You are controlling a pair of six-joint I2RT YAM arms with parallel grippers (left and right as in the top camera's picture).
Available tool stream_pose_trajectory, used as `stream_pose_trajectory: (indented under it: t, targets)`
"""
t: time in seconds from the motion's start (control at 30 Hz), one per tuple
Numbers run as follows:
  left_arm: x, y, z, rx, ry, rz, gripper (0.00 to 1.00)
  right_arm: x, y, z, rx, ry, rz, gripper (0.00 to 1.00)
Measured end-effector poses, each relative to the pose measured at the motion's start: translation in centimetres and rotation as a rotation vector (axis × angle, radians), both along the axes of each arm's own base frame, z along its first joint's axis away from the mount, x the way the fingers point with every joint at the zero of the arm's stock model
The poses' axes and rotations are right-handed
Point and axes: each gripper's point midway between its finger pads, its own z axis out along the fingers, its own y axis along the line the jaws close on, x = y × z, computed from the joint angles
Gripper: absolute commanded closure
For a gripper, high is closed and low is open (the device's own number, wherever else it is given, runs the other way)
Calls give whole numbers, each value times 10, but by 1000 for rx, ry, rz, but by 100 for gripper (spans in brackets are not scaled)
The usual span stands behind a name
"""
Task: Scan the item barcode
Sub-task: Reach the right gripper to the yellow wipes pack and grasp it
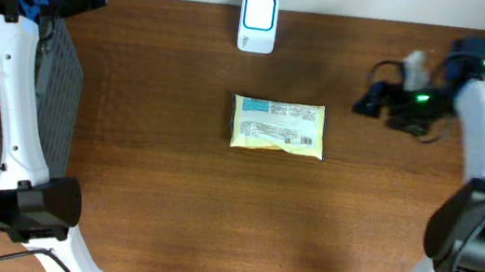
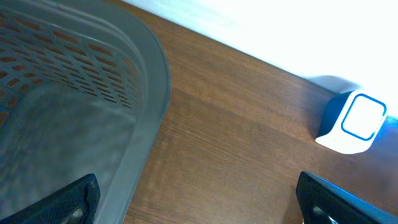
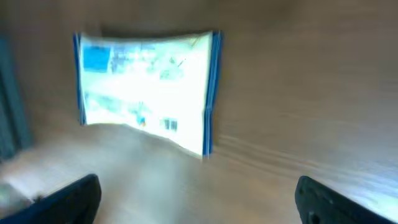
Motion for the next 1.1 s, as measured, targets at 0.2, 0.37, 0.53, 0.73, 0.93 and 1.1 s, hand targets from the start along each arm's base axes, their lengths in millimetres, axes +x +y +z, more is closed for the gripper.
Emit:
stream_pose_trajectory:
  t: [0.2, 0.37, 0.53, 0.73, 0.93, 1.1]
  targets:
    - [0, 0, 0, 0, 0, 0, 1, -1, 77, -73, 13, -24, 39, 1]
    - [0, 0, 0, 0, 0, 0, 1, 15, 94, -89, 25, -107, -18, 20]
    - [0, 0, 0, 0, -1, 0, 1, 64, 80, -74, -66, -332, -65, 20]
    - [0, 0, 0, 0, -1, 0, 1, 107, 90, -36, -65, -560, -73, 20]
    - [0, 0, 0, 0, -1, 0, 1, 75, 134, -98, -77, -394, 35, 40]
    - [0, 0, 0, -1, 1, 0, 1, 40, 114, -108, -130, -207, 42, 44]
